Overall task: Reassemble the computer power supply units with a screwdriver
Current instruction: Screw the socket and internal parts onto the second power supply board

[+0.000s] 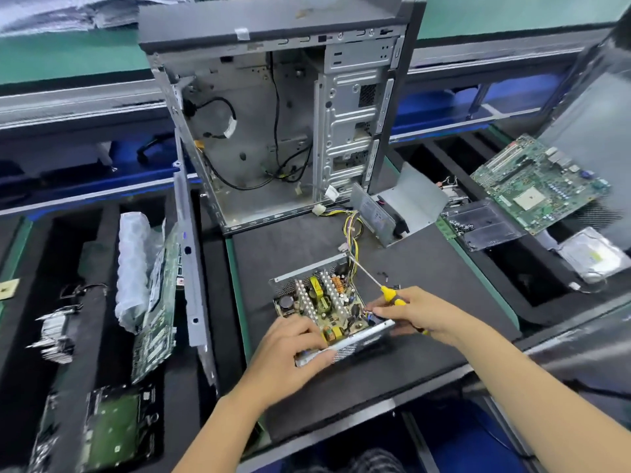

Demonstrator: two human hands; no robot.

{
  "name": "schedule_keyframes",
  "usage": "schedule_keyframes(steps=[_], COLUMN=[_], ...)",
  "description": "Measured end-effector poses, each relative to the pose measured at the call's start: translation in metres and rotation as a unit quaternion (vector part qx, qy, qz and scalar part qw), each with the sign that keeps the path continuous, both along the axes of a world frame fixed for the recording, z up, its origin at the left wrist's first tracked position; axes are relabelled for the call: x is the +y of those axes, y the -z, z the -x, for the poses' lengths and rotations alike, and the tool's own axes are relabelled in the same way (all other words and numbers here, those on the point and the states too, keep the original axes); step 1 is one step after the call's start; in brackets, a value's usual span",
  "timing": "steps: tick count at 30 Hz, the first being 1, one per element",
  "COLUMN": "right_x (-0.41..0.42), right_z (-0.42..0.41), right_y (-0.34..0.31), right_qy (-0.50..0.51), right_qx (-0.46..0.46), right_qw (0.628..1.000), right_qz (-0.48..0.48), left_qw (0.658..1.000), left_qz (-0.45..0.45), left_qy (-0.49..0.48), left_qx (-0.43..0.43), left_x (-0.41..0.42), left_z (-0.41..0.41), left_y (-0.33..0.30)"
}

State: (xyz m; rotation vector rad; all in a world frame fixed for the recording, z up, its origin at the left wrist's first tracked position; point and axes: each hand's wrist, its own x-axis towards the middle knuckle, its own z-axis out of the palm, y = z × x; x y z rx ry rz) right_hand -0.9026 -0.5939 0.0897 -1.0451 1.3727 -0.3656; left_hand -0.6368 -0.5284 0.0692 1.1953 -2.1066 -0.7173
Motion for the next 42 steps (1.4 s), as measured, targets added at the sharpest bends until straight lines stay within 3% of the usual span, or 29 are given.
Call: schedule_keyframes(steps=[8, 13, 17, 20, 22, 25, 28, 32, 37, 40, 42], right_x=[0.021, 0.004, -0.011, -0.013, -0.013, -0.017, -0.017, -0.011, -0.005, -0.004, -0.008], right_z=[-0.006, -0.008, -0.016, -0.024, -0.029, -0.031, -0.030, -0.028, -0.026, -0.025, -0.026], right_y=[0.003, -0.041, -0.077, -0.080, -0.077, -0.073, -0.069, -0.063, -0.059, -0.060, -0.060], right_qy=[0.039, 0.008, -0.048, -0.059, -0.036, -0.025, -0.015, 0.004, 0.004, -0.001, 0.050], right_qx=[-0.051, -0.171, -0.162, -0.101, -0.089, -0.077, -0.087, -0.106, -0.142, -0.179, -0.199], right_qw=[0.996, 0.985, 0.985, 0.993, 0.995, 0.997, 0.996, 0.994, 0.990, 0.983, 0.972], right_qz=[0.056, 0.036, 0.027, 0.028, 0.023, 0.021, 0.022, 0.029, 0.017, -0.043, -0.110], left_qw=[0.999, 0.967, 0.937, 0.930, 0.941, 0.959, 0.971, 0.960, 0.961, 0.958, 0.958], left_qz=[-0.033, -0.106, -0.125, -0.166, -0.119, -0.043, -0.148, -0.267, -0.271, -0.275, -0.275], left_qy=[-0.009, -0.171, -0.252, -0.290, -0.316, -0.258, -0.151, -0.024, -0.010, -0.001, 0.001], left_qx=[0.013, 0.156, 0.206, 0.155, 0.031, -0.109, -0.113, -0.077, -0.058, -0.078, -0.078], left_x=[0.006, -0.016, -0.030, -0.036, -0.044, -0.063, -0.090, -0.111, -0.115, -0.118, -0.119], left_z=[0.004, 0.001, 0.007, 0.007, 0.005, 0.018, 0.036, 0.040, 0.037, 0.039, 0.038], left_y=[-0.006, -0.059, -0.086, -0.086, -0.087, -0.099, -0.106, -0.105, -0.100, -0.100, -0.101])
